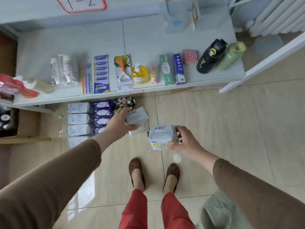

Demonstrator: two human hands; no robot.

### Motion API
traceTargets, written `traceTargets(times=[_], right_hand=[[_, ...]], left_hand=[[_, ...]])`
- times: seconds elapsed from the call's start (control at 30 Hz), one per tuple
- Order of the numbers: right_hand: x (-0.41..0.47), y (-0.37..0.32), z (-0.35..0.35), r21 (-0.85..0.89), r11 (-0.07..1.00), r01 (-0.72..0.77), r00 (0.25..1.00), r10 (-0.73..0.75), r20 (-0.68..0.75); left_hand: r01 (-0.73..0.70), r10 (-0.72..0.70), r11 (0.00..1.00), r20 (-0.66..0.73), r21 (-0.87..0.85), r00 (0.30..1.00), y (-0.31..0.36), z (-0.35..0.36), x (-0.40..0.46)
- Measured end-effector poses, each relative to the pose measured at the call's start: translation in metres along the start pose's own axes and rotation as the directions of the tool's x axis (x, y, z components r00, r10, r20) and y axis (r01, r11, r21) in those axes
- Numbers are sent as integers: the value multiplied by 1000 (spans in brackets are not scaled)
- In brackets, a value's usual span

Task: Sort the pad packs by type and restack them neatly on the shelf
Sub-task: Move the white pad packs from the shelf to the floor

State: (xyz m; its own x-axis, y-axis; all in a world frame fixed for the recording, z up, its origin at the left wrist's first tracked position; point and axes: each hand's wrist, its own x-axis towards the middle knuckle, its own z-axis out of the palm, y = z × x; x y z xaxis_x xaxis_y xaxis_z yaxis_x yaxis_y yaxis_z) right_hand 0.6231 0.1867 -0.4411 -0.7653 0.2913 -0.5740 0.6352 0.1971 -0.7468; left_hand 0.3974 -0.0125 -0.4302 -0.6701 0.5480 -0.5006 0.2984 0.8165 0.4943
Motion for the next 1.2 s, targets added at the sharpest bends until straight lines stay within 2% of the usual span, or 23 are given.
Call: traceTargets(times=[0.13, 0.27, 0.57, 0.87, 1.2], right_hand=[[51, 64, 43, 9, 999, -36, 999, 36, -32], [120, 115, 77, -56, 998, -37, 997, 33, -69], [282, 191, 120, -191, 982, -3, 992, -21, -125], [391, 226, 155, -268, 962, 47, 988, -84, -128], [439, 209, 177, -243, 968, 62, 983, -102, -152]], left_hand=[[-49, 49, 996, 7, 76, 999, -34, 57, 64], [-96, 97, 984, 2, 153, 995, -64, 107, 137], [-193, 208, 933, -15, 302, 978, -125, 184, 286], [-194, 227, 902, -43, 385, 973, -166, 218, 375], [-278, 317, 817, 10, 505, 948, -201, 204, 386]])
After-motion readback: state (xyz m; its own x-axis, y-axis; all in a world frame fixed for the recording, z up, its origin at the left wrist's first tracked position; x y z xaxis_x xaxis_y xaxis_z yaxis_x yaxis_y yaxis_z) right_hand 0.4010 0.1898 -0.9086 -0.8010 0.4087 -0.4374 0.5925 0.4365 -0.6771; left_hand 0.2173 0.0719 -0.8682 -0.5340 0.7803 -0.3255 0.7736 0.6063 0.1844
